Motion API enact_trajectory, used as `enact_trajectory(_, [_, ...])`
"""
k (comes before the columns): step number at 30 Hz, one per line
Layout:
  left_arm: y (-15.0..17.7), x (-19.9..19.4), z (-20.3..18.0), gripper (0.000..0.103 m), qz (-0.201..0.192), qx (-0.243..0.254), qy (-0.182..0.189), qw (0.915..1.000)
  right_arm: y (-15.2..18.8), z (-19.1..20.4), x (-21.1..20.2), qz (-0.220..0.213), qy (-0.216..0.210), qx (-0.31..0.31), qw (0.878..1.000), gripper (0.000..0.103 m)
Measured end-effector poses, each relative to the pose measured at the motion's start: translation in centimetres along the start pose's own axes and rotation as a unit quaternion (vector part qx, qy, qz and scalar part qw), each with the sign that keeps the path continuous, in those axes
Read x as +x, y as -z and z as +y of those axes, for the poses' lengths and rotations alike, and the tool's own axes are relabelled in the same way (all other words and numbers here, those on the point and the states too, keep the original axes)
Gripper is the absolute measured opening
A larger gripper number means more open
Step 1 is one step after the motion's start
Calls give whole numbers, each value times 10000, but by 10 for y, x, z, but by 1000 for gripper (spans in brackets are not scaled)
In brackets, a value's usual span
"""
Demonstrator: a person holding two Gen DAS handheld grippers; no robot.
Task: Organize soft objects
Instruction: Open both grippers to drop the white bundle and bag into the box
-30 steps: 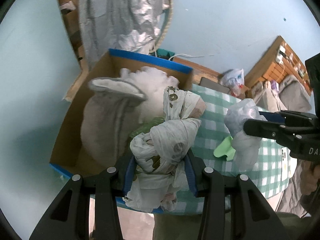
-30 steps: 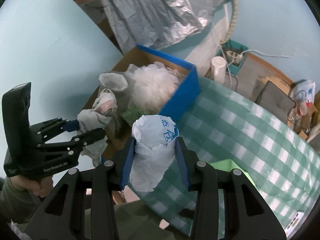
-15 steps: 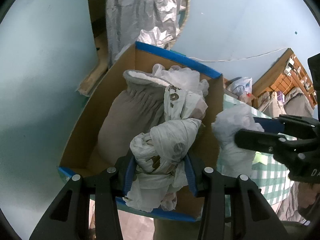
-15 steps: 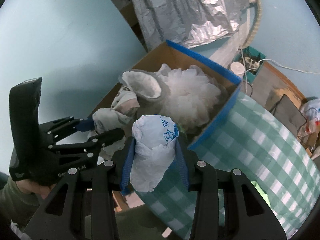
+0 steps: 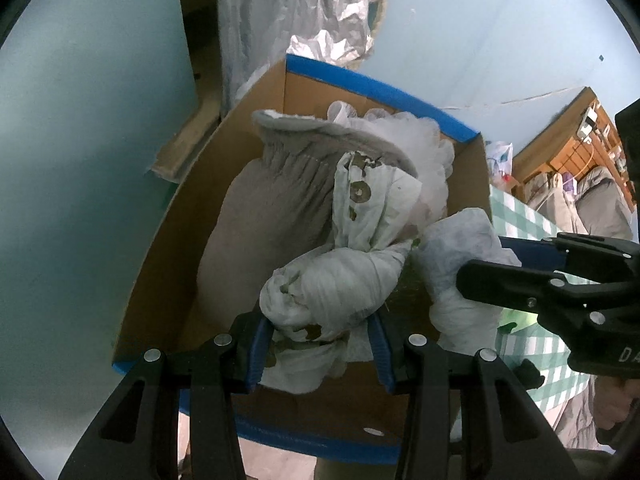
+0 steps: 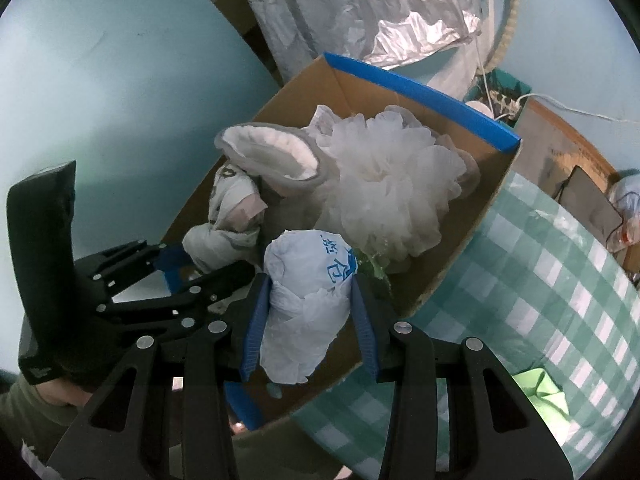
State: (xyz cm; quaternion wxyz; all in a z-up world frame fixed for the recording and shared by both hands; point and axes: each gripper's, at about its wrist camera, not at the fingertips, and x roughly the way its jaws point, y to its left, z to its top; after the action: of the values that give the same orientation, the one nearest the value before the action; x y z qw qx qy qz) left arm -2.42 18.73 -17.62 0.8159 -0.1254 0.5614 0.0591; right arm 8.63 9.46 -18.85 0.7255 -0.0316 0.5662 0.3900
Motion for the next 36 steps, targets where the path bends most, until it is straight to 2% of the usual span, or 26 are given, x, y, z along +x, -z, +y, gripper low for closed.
enact_trajectory(3, [1, 1, 0, 45, 35, 49, 14, 10000, -1, 2, 4, 21, 14, 6, 10000, 41])
enact_trajectory(5, [3, 0, 1, 54, 54, 72, -2, 10000, -2, 3, 7, 64, 36, 16, 10000, 45])
enact_trajectory(11, [11, -8, 4, 68, 15, 108, -77, 9999, -4, 4, 7, 62, 173, 23, 9998, 50])
enact_trajectory(15, [15, -14, 8, 69, 3, 47, -84, 10000, -4, 6, 2, 23, 222, -75, 9997, 57])
enact_trajectory(22, [18, -23, 4, 69, -51, -72, -44, 10000, 0, 3, -10, -18, 255, -146, 9996, 57])
enact_trajectory(36, [20, -36, -37, 73, -158, 204, -31, 9997, 13, -19, -40, -191, 358, -87, 9991, 62])
